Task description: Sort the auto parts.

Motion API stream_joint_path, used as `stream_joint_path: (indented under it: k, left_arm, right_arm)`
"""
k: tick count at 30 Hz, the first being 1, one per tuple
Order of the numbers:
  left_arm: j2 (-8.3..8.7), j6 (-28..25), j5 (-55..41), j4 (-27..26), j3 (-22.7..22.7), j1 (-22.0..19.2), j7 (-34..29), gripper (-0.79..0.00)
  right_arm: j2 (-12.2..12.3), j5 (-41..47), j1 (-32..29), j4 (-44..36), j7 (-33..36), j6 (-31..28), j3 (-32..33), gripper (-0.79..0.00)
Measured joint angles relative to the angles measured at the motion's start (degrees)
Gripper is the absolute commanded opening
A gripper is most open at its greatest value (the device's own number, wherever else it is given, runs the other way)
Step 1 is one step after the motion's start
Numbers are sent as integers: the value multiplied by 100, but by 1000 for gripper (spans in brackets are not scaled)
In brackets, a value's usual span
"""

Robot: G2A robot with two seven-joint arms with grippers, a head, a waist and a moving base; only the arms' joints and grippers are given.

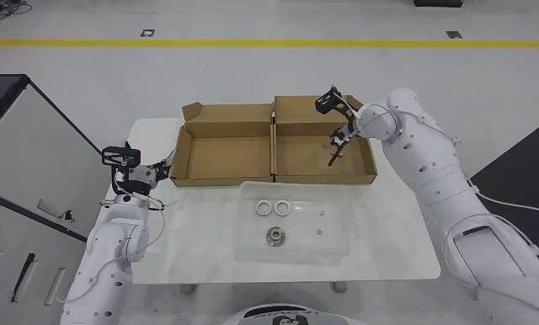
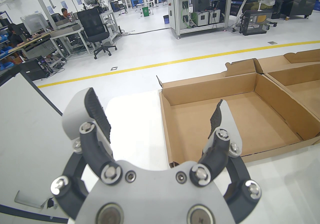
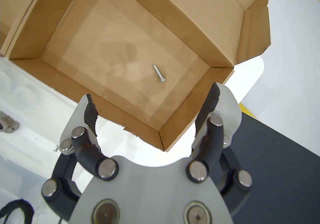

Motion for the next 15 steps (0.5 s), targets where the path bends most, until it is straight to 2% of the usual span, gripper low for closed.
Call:
stream_joint_path:
  k: [5, 7, 15]
  left_arm:
    - [0, 0, 0, 0, 0, 0, 0, 0]
    - [0, 0, 0, 0, 0, 0, 0, 0]
    - [0, 0, 0, 0, 0, 0, 0, 0]
  right_arm:
    - [219, 341, -598, -1089, 465, -715, 463, 0]
    - [293, 482, -764, -1373, 455, -811, 472, 0]
    - [840, 1197, -785, -2073, 263, -970, -226, 0]
